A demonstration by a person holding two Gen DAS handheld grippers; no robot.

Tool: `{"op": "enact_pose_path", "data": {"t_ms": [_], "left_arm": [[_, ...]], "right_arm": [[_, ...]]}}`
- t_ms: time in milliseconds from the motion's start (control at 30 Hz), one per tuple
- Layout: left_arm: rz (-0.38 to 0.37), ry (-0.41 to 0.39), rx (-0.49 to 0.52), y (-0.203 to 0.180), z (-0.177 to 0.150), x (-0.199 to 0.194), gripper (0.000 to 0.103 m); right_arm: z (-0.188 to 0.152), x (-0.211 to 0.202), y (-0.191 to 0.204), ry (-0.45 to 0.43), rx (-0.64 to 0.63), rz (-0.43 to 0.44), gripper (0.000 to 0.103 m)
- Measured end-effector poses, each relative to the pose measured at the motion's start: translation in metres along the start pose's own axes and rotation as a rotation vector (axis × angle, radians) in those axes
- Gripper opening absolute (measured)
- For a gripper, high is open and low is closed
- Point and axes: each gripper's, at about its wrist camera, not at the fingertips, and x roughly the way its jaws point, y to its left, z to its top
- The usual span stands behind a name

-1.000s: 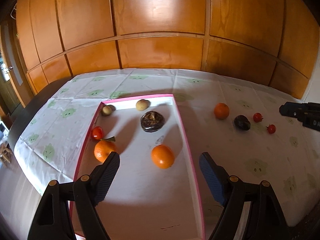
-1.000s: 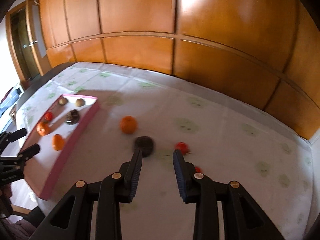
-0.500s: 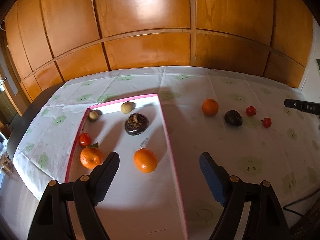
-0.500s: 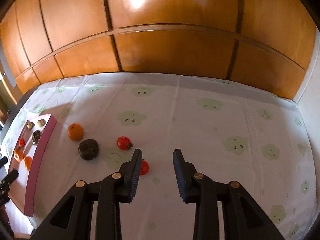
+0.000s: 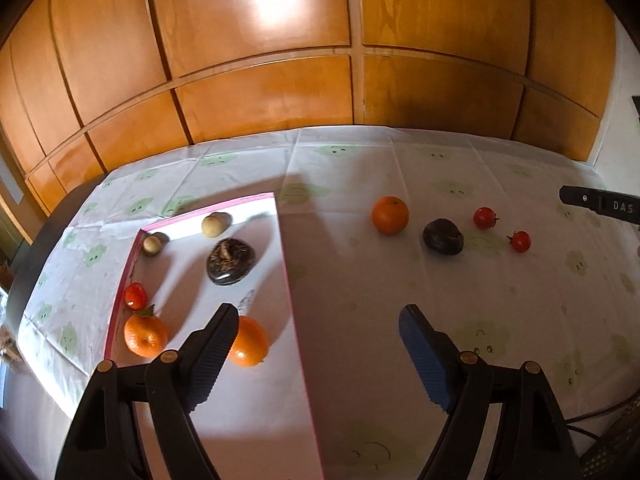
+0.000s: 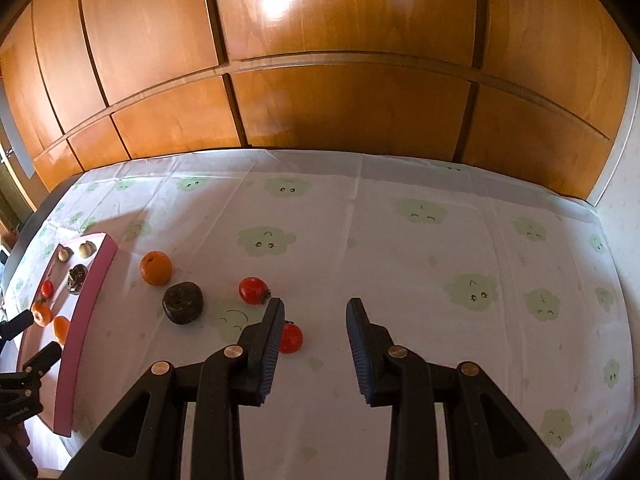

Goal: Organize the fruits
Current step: 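Move both tools back toward the remaining fruits, then grasp the orange on the table with the left gripper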

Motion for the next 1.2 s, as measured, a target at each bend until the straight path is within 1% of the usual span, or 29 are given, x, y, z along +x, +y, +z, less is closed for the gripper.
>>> {"op": "enact_pose_path", "data": {"t_ms": [467,867,967,1067,1133,1200], "left_arm": [[-0.032,0.020,0.065,-0.028,0.009,0.012,0.083],[-0.051,0.042,0.077,-0.038,0.020,0.027,0.079],[-0.067,0.049,0.079,-0.040,0.025,0.032,0.076],[-0.102,0.072,0.057,-0.039,0.031,0.040,0.069],[-0.140,0.101,0.025,-0.035,0.035,0.046,0.058],[-0.169,0.127,-0.007,-0.033,0.040,0.052,0.053]], "right_arm": [[0.002,-0.005,-0.001,-0.012,0.001,0.019,0.032],[0.005,-0.008,-0.001,-0.019,0.000,0.037,0.032],[0.005,-0.008,0.000,-0.019,-0.001,0.038,0.032],[0.005,-0.008,0.000,-0.019,0.000,0.038,0.032],[0.005,-0.008,0.000,-0.020,0.001,0.037,0.032],[0.006,-0.008,0.000,-0.021,0.003,0.039,0.032]]}}
